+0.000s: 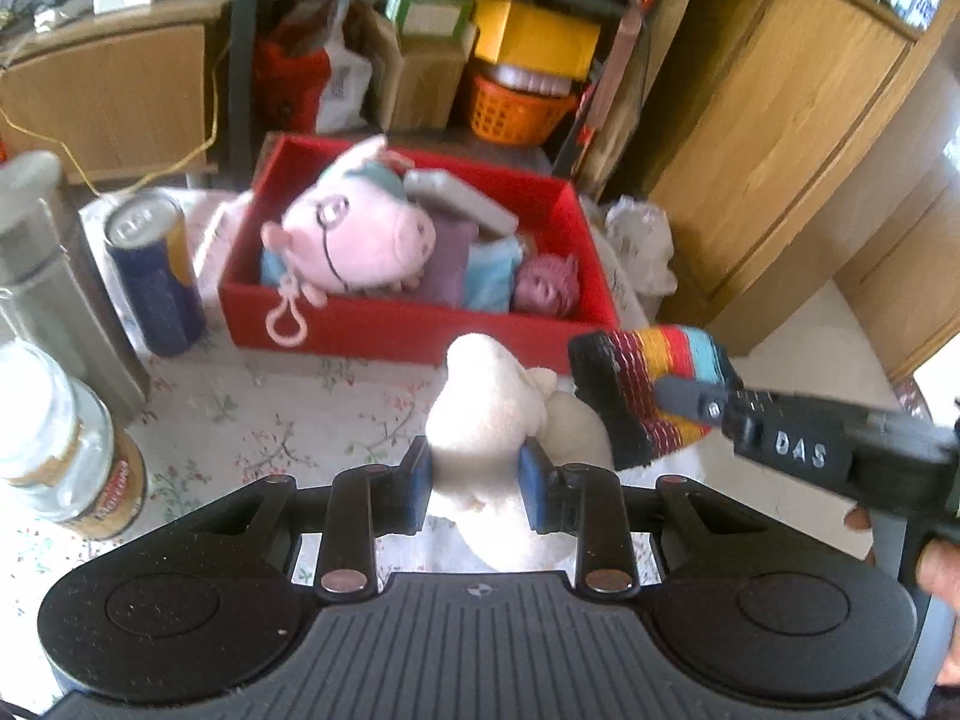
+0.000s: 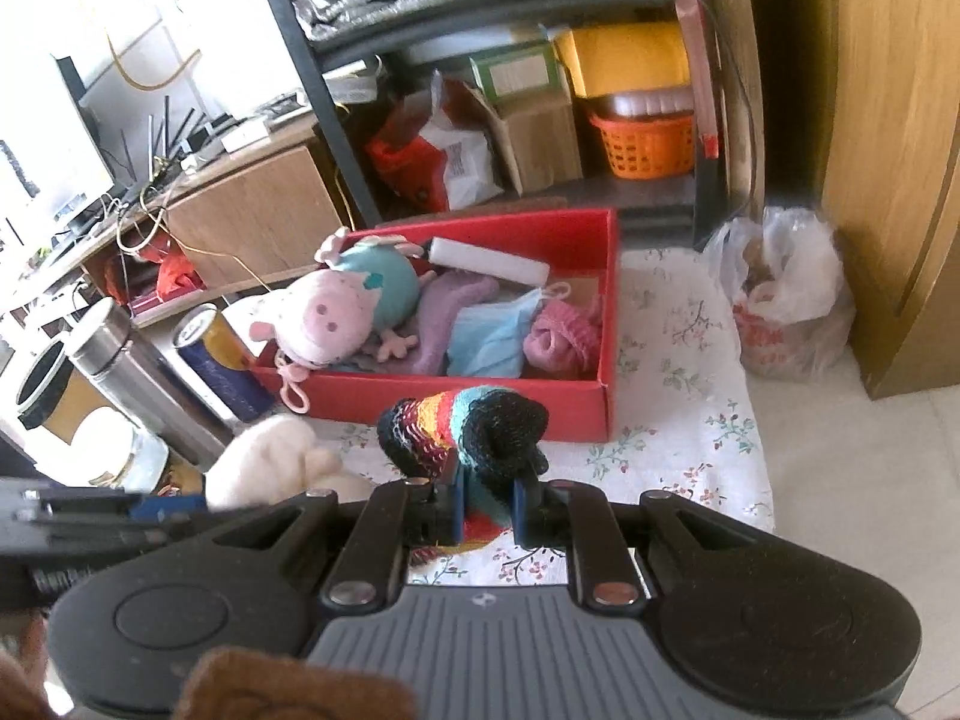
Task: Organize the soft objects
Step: 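Lift and carry the white plush and striped hat over the red box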
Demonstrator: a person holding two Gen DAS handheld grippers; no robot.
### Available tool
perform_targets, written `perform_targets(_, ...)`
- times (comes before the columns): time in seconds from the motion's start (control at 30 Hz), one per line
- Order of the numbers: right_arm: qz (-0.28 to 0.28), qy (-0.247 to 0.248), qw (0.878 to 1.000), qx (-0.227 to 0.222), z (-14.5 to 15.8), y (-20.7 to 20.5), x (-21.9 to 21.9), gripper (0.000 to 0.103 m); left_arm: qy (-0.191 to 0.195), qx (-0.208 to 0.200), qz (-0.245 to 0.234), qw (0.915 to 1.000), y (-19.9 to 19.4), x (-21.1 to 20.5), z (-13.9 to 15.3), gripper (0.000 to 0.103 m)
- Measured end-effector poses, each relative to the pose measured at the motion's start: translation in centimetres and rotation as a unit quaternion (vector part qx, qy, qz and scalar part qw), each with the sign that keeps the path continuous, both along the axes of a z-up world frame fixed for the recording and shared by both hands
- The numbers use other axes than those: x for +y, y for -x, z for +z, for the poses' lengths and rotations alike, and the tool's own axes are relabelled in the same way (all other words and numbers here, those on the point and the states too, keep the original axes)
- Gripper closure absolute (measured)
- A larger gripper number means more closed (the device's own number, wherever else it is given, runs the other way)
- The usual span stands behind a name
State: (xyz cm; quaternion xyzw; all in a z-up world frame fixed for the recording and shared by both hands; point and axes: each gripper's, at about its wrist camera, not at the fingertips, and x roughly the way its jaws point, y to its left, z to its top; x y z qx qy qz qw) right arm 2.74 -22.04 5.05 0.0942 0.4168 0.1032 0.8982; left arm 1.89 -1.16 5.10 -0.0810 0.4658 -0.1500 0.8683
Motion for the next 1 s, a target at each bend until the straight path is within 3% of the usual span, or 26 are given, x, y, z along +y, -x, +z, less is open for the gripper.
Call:
perform_targets(0.47, -0.013, -0.038, 0.996, -0.083, 4.8, 2.0, -0.7, 0.103, 0.052, -0.069, 0.028, 0.9959, -0.2, 1.2, 4.9, 0.073)
perform_targets(1.0, -0.033, -0.035, 0.989, -0.142, 7.9, 0.0, -0.6, 0.103, 0.065, -0.117, 0.045, 0.9900, -3.3, 0.5, 7.4, 0.073)
